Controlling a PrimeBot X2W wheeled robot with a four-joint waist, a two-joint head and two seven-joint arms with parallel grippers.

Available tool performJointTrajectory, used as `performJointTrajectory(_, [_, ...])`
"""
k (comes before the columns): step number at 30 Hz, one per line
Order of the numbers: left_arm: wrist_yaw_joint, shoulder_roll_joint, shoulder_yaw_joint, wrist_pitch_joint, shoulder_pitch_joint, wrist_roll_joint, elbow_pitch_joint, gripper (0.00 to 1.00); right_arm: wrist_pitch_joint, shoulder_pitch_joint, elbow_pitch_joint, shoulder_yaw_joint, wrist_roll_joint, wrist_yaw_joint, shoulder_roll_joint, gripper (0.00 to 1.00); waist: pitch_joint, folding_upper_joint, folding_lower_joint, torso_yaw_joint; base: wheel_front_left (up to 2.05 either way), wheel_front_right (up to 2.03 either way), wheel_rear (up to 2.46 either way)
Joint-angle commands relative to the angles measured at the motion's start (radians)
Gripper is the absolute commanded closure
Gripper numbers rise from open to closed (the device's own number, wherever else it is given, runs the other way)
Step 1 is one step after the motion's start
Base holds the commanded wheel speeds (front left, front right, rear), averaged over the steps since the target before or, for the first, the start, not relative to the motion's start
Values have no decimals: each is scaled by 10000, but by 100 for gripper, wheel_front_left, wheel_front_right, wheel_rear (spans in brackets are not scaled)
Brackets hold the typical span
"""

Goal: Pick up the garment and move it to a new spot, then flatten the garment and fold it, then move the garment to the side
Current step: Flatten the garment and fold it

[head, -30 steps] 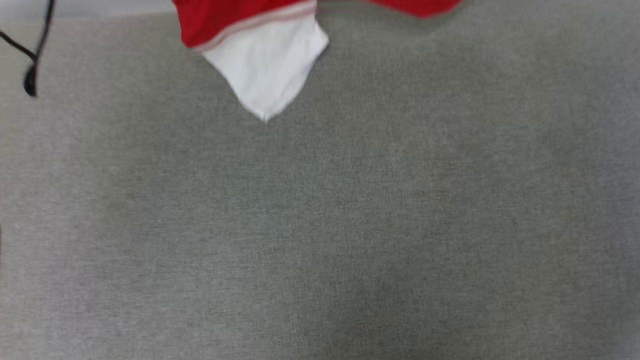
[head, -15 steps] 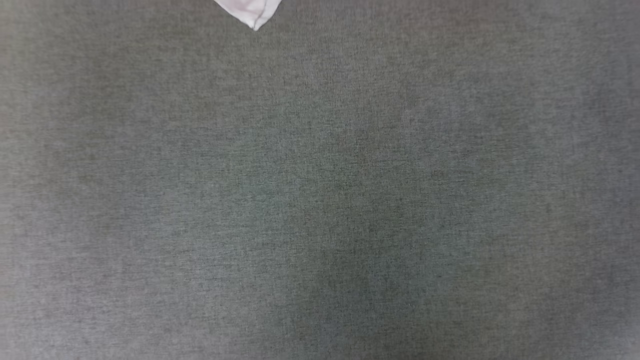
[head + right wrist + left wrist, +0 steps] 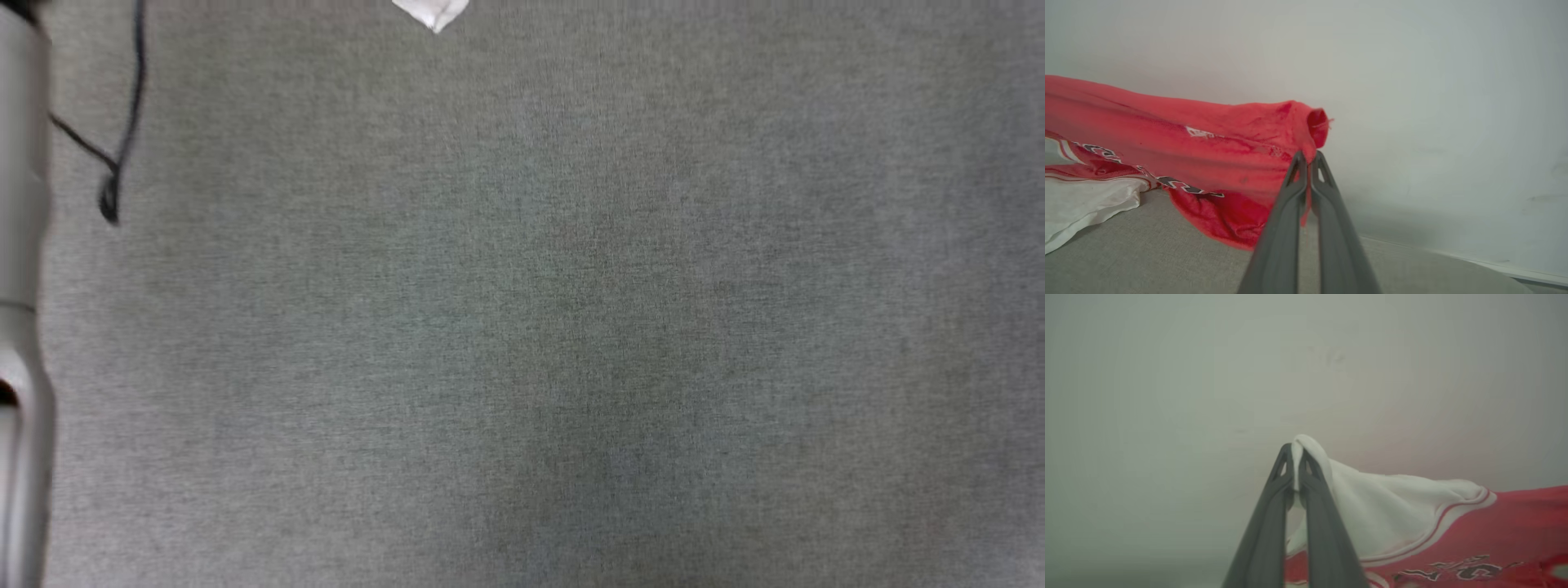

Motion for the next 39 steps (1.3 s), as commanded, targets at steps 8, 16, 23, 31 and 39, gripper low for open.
performJointTrajectory(8, [-391, -238, 511, -78, 3270, -551, -337, 100, -470, 2751, -90, 975, 1022, -12, -464, 100, -1642, 0, -1, 271, 0, 0, 0])
performJointTrajectory(16, [-137, -150, 1440, -75, 7314, -530, -2040, 100, -868, 5771, -878, 1329, 1863, -14, -833, 100, -2896, 0, -1, 332, 0, 0, 0])
performJointTrajectory(23, [338, -31, 1715, -29, 10506, -615, -3623, 100, -865, 8335, -1873, 1144, 2087, -14, -998, 100, -4028, 0, -1, 356, 0, 0, 0])
performJointTrajectory(31, [1147, 396, 2078, 602, 13627, -1022, -6103, 100, 51, 11278, -3717, 185, 1749, -17, -1383, 100, -5219, 0, -1, 458, 0, 0, 0])
performJointTrajectory(39, [2313, 682, 2469, 1467, 16149, -1267, -8781, 100, 1821, 14431, -6343, -2021, 967, -18, -960, 100, -5865, 0, -1, 540, 0, 0, 0])
